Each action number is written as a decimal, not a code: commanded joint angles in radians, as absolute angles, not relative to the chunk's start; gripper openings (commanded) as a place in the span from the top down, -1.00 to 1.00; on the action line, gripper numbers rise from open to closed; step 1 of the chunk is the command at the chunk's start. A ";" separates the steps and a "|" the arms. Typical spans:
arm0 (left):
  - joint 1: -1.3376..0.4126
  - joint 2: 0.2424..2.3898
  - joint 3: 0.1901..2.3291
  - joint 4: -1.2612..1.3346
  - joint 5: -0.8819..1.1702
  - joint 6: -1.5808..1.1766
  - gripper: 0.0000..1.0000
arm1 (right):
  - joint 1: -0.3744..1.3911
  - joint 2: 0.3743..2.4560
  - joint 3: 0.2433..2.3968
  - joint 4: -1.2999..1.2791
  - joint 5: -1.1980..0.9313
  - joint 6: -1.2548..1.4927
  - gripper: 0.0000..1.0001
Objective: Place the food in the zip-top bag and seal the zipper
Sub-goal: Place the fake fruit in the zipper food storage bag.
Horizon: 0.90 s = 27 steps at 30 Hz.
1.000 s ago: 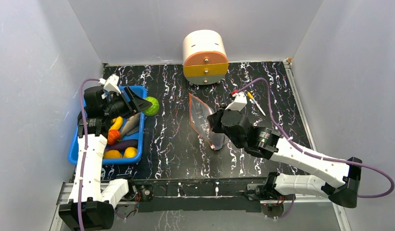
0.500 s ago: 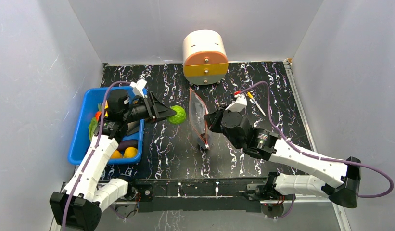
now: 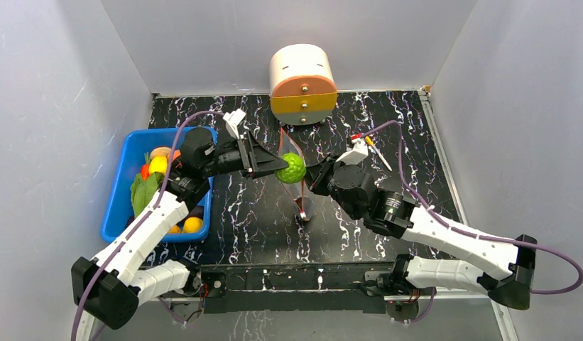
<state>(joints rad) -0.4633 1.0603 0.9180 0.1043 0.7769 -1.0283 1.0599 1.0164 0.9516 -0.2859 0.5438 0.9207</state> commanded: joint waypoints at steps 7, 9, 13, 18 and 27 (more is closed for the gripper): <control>-0.527 1.092 0.946 -0.020 0.583 -0.920 0.44 | 1.063 0.942 0.954 -0.248 0.533 0.966 1.00; -0.528 1.088 0.960 -0.084 0.530 -0.880 0.44 | 1.063 0.936 0.955 -0.255 0.539 0.968 1.00; -0.529 1.112 0.990 -0.159 0.487 -0.830 0.43 | 1.063 0.932 0.955 -0.250 0.536 0.969 1.00; -0.529 1.145 1.038 -0.253 0.469 -0.789 0.33 | 1.062 0.944 0.947 -0.227 0.522 0.969 1.00; -0.531 1.151 1.053 -0.233 0.531 -0.798 -0.21 | 1.063 0.974 0.979 -0.235 0.540 0.953 1.00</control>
<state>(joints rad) -0.5259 1.1599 1.0145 -0.2218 0.4908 -0.8104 1.0584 0.9768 0.9367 -0.2802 0.5232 0.9527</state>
